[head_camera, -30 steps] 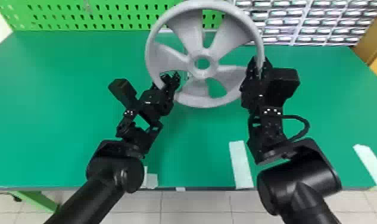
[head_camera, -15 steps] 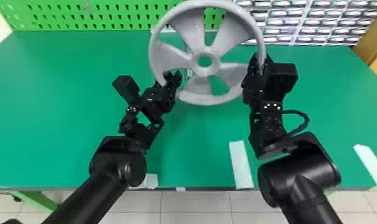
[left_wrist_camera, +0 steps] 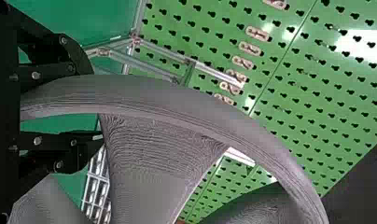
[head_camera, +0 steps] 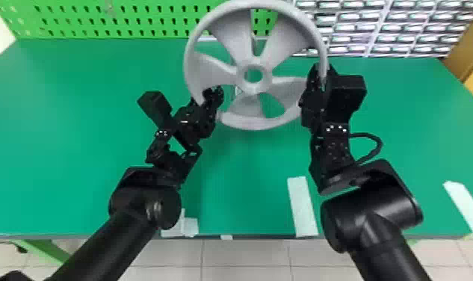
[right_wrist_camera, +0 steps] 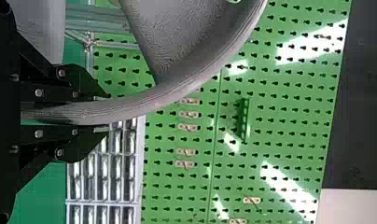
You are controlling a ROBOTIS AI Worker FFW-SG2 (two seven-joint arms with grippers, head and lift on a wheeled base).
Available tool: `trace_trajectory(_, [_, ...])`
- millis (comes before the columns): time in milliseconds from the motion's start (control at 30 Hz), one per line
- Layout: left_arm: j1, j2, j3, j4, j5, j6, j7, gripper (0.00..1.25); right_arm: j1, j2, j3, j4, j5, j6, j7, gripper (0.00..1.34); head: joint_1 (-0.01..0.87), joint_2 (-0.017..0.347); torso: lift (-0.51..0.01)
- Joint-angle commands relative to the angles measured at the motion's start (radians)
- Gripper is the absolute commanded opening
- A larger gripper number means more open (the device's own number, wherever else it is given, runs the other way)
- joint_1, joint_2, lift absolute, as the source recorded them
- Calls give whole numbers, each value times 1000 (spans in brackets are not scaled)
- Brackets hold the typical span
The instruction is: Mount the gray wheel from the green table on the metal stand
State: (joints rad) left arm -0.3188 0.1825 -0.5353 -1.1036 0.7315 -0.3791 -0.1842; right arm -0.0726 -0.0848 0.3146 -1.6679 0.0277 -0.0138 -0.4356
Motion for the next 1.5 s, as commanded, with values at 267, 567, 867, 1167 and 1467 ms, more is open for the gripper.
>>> trace_trajectory(267, [-5,-3,23,21,-24,-1,0,353,-30,-3,12,40,-8,-12,0,150,867,52,-100])
trace_trajectory(567, [-9,-11,44,28,-47,0,2,353,-58,-4,23,73,-28,-22,0,150,867,52,-100])
trace_trajectory(867, [-8,-12,61,33,-58,-1,2,353,-70,-4,26,82,-31,-25,0,150,867,52,-100])
trace_trajectory(1167, [-23,-12,77,44,-70,-1,2,353,-88,-4,27,102,-32,-32,0,150,867,52,-100])
trace_trajectory(1467, [-36,-15,94,67,-90,-9,2,353,-108,-4,35,137,-40,-48,0,150,867,52,-100])
